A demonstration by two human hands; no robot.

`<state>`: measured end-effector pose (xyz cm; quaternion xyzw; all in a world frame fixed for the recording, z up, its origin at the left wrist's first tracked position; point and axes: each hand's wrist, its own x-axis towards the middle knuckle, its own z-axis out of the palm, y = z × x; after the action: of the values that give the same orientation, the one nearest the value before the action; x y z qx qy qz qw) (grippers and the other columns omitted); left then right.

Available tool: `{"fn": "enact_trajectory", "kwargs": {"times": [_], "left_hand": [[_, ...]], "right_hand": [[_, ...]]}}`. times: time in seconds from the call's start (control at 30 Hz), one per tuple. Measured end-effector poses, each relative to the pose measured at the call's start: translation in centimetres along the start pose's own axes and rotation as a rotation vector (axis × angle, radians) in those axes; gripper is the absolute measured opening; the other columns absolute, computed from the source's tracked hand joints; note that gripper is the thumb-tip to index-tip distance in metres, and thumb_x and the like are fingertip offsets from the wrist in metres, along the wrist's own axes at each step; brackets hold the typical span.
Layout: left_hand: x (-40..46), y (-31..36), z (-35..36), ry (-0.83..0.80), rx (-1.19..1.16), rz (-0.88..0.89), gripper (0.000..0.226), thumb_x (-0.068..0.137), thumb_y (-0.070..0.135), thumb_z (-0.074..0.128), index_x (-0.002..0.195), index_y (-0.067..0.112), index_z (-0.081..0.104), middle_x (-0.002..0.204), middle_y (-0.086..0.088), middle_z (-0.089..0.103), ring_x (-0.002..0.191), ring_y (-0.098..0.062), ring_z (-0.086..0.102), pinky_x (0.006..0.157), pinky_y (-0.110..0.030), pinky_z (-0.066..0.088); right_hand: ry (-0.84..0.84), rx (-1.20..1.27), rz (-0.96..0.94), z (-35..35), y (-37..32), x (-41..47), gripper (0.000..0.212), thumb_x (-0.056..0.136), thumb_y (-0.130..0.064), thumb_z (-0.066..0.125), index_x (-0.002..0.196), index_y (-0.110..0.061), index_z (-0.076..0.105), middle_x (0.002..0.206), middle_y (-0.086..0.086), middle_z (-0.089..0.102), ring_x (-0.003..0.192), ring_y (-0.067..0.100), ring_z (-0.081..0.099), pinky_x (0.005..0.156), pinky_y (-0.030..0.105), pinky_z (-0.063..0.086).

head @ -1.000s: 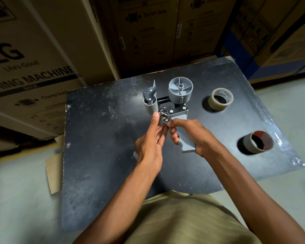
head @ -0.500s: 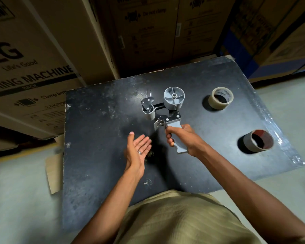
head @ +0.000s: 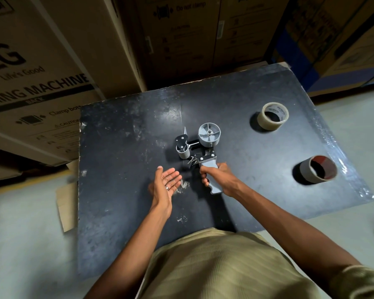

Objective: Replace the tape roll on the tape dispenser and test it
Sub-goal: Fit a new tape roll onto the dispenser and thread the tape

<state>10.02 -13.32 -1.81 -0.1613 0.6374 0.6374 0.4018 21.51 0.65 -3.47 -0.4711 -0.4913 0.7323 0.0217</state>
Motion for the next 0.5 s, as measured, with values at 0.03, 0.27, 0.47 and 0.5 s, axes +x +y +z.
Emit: {"fn": "enact_trajectory", "kwargs": {"times": [0.03,0.27,0.47,0.5], "left_hand": [[0.0,0.0,0.1,0.011,0.008,0.007,0.042,0.103,0.039,0.045,0.100,0.005,0.069,0.094,-0.013,0.072,0.085,-0.025,0.071,0.077,-0.032,0.056],[-0.1,0.2,0.6,0.023,0.027,0.038,0.039,0.103,0.036,0.047,0.096,0.004,0.070,0.090,-0.014,0.072,0.080,-0.026,0.072,0.074,-0.033,0.058],[-0.4,0.8,2.1,-0.021,0.004,0.102,0.039,0.102,0.034,0.049,0.093,0.003,0.071,0.080,-0.011,0.074,0.076,-0.026,0.073,0.073,-0.034,0.057],[-0.5,1.0,2.5,-0.035,-0.001,0.112,0.039,0.102,0.034,0.049,0.093,0.003,0.071,0.079,-0.011,0.074,0.075,-0.025,0.073,0.072,-0.033,0.057]], "right_hand": [[0.000,-0.012,-0.002,-0.1,0.2,0.2,0.019,0.083,-0.005,0.068,0.066,-0.009,0.060,0.059,0.009,0.057,0.044,0.018,0.052,0.041,0.024,0.045],[-0.058,0.004,0.010,-0.7,0.5,0.7,0.018,0.088,-0.004,0.068,0.071,-0.004,0.061,0.060,0.009,0.061,0.044,0.018,0.056,0.040,0.023,0.046],[-0.047,-0.066,0.060,-2.0,-0.3,0.3,0.054,0.073,-0.058,0.086,0.081,-0.007,0.072,0.075,0.014,0.071,0.063,0.025,0.066,0.061,0.033,0.054],[0.056,-0.168,0.052,-2.4,-0.6,0.3,0.065,0.067,-0.073,0.081,0.073,-0.010,0.070,0.067,0.009,0.070,0.059,0.023,0.064,0.060,0.033,0.053]]}}
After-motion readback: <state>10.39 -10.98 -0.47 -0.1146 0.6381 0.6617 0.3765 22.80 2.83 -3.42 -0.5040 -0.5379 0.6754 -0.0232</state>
